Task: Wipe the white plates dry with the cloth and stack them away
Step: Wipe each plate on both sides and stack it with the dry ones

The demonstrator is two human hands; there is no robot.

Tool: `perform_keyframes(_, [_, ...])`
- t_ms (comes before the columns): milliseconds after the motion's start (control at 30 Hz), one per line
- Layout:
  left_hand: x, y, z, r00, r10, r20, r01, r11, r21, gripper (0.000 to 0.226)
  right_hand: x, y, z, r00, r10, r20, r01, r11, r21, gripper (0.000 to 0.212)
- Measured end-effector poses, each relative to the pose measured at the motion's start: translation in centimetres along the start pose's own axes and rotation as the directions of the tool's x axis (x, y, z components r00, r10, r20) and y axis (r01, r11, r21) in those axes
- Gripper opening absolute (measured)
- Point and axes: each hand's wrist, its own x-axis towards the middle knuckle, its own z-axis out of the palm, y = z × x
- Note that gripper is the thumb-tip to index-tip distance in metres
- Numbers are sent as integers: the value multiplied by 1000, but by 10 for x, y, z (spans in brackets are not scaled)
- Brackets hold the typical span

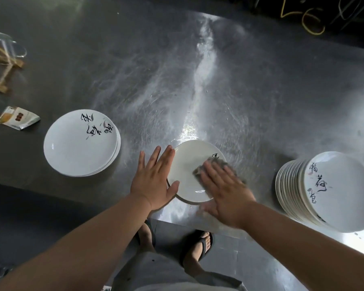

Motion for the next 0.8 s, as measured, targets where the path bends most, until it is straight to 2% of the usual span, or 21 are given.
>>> perform_keyframes(33, [1,-1,1,1000,-1,-6,1,1000,-6,92,0,5,-3,996,77,38,-77,997,-4,97])
perform_keyframes(100, [1,-1,2,1000,1,-23,-1,1000,-19,92,0,-1,-4,992,112,60,-114,993,34,94])
perform_keyframes(267, [-1,-1,4,999,16,-44,-18,999,-48,92,-27,-26,17,988,-157,16,156,987,31,87])
perform_keyframes(300, [-1,-1,3,999,20,-37,-22,999,-47,93,-31,-17,20,987,-157,16,157,987,19,86])
perform_keyframes(500, [0,-1,-1,1000,23,-5,-23,1000,-17,95,3,20,-7,995,91,31,-91,996,0,95])
perform_keyframes(567, [0,0,-2,1000,20,-8,-20,1000,-23,96,33,9,-15,997,80,8,-81,996,45,92])
perform_keyframes(700, [1,0,-2,1000,23,11,-23,1000,-1,96,68,-8,-24,996,-76,40,76,997,9,91])
perform_keyframes(800, [1,0,-3,1000,27,7,-27,1000,-12,95,51,11,-24,999,-7,37,8,1000,-14,90])
